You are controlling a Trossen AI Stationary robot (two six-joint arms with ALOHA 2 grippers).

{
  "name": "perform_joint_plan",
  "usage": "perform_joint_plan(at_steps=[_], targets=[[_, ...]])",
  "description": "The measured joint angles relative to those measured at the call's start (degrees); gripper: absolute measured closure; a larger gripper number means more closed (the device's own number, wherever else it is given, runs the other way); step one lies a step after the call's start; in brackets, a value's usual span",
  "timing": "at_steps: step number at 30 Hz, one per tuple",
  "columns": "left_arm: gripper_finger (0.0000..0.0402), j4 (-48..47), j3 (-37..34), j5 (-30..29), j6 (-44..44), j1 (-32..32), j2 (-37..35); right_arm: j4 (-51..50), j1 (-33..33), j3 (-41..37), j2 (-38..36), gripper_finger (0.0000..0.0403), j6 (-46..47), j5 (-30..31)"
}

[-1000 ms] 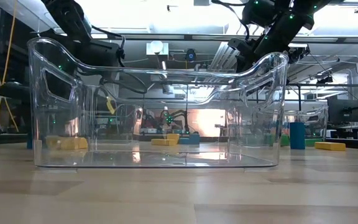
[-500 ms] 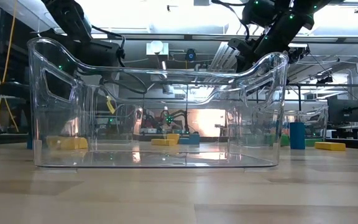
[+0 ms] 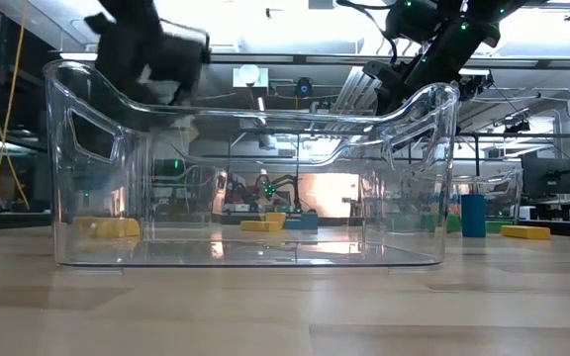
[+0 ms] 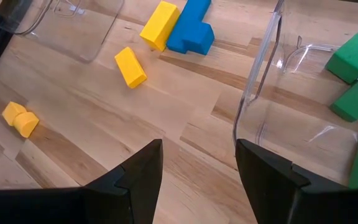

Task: Sort blocks
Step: Put the blue block into the top left transparent bin

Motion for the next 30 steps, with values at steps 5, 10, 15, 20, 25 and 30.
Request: perform_joint_plan(at_steps=[5, 10, 15, 20, 25, 30], targets=[[0.0309, 16.79, 2.90, -1.42, -5.83, 5.48, -7.25, -0.03, 0.02, 0.00, 0.00, 0.0203, 0.14, -0.02], [0.0309, 23.32, 2.91, -13.01, -10.88, 14.08, -9.67, -0.10, 0.02, 0.00, 0.00, 0.0203, 0.14, -0.02], [0.0286, 22.12, 2.83, -13.96, -16.11, 22.04, -8.63, -0.36, 0.02, 0.00, 0.00, 0.0203, 0.14, -0.03], [0.0194, 21.49, 3.20, -13.94, -16.50, 24.41, -8.86, -0.37, 0.02, 0.00, 0.00, 0.0203, -0.09, -0.04], [0.0126, 17.00, 7.24, -12.34, -18.73, 23.79, -8.86, -0.39, 0.02, 0.00, 0.00, 0.0203, -0.30, -0.04], [0.0110, 16.75, 10.10, 8.55, -28.65, 18.59, -10.97, -0.43, 0.02, 0.00, 0.00, 0.0203, -0.43, -0.04]])
